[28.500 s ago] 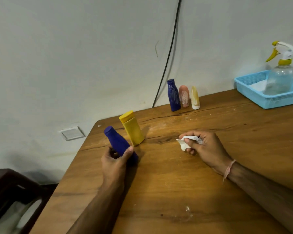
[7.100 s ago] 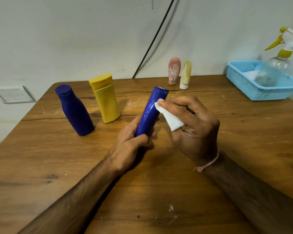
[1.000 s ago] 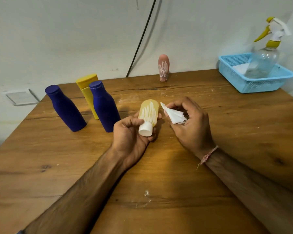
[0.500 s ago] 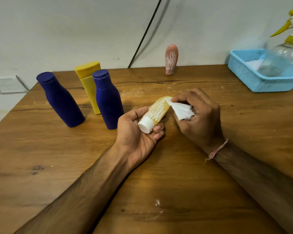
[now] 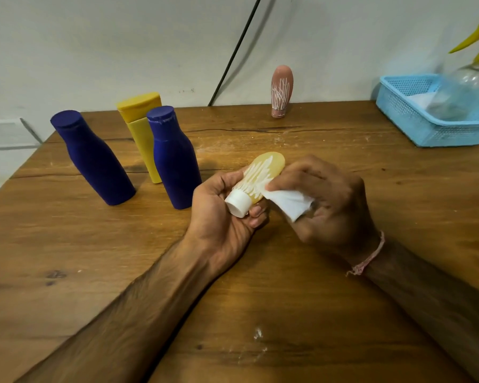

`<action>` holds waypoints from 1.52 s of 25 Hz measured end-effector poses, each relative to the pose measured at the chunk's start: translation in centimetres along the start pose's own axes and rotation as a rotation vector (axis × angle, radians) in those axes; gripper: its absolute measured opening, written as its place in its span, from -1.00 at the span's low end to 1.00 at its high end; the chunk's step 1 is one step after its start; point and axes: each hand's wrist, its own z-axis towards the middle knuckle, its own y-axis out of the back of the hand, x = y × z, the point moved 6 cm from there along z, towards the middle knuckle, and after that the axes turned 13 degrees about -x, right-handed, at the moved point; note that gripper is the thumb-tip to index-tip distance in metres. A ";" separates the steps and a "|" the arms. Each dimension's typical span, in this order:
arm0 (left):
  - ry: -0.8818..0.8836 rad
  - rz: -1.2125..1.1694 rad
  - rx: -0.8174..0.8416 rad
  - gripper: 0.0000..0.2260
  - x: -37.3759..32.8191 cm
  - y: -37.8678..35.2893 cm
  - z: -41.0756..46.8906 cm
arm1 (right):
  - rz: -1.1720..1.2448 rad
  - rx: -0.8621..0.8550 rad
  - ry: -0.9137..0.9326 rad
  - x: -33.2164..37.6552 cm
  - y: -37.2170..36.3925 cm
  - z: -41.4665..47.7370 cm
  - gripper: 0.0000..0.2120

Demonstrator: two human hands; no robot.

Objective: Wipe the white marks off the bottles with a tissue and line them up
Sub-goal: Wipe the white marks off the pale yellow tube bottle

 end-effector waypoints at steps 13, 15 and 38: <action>-0.036 0.042 -0.008 -0.70 -0.2 0.2 0.3 | 0.035 0.046 0.045 1.1 -0.3 -0.1 -0.78; -0.031 0.045 0.006 -0.70 -0.1 0.2 0.3 | 0.024 0.052 0.044 0.9 -0.2 -0.1 -0.81; -0.024 0.044 0.014 -0.59 0.2 0.2 0.5 | -0.058 0.027 -0.027 0.9 0.0 0.0 -0.81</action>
